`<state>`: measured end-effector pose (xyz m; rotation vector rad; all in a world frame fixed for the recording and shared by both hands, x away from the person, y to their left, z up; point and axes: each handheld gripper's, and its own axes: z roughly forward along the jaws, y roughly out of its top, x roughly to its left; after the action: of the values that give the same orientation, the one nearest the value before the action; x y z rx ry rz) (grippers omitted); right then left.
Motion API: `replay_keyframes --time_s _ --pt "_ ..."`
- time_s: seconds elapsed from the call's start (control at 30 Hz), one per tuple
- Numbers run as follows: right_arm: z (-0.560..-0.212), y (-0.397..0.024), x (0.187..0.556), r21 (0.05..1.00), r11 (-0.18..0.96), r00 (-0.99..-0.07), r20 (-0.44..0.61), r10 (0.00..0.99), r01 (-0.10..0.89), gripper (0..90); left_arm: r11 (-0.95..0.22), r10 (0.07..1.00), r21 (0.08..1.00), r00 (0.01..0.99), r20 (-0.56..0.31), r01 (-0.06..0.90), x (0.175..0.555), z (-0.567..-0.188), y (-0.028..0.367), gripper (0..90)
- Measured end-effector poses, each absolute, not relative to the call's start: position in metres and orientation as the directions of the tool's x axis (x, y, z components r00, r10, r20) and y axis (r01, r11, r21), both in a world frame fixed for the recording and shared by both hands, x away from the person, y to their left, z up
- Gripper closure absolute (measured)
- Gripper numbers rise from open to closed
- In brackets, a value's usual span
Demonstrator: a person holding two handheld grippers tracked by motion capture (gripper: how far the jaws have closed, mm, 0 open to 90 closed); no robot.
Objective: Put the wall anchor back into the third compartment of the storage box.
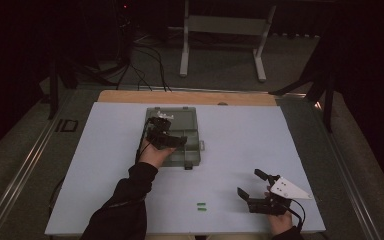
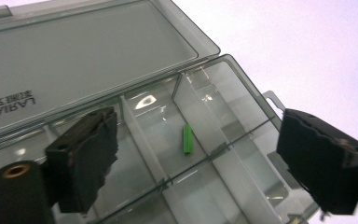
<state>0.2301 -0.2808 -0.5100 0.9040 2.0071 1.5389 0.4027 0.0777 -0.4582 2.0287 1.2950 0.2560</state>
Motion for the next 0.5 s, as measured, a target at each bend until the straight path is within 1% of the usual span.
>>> replay_keyframes --time_s 0.03,0.5 --pt "-0.510 -0.281 0.230 0.961 0.162 -0.683 0.037 0.730 0.225 9.5 -0.250 0.849 0.656 0.487 -0.206 0.713 0.401 -0.457 0.079 6.3" --pt "-0.510 -0.279 0.230 0.959 0.170 -0.684 0.033 0.729 0.228 9.5 -0.312 0.755 0.692 0.612 -0.235 0.651 0.371 -0.443 0.087 6.0"
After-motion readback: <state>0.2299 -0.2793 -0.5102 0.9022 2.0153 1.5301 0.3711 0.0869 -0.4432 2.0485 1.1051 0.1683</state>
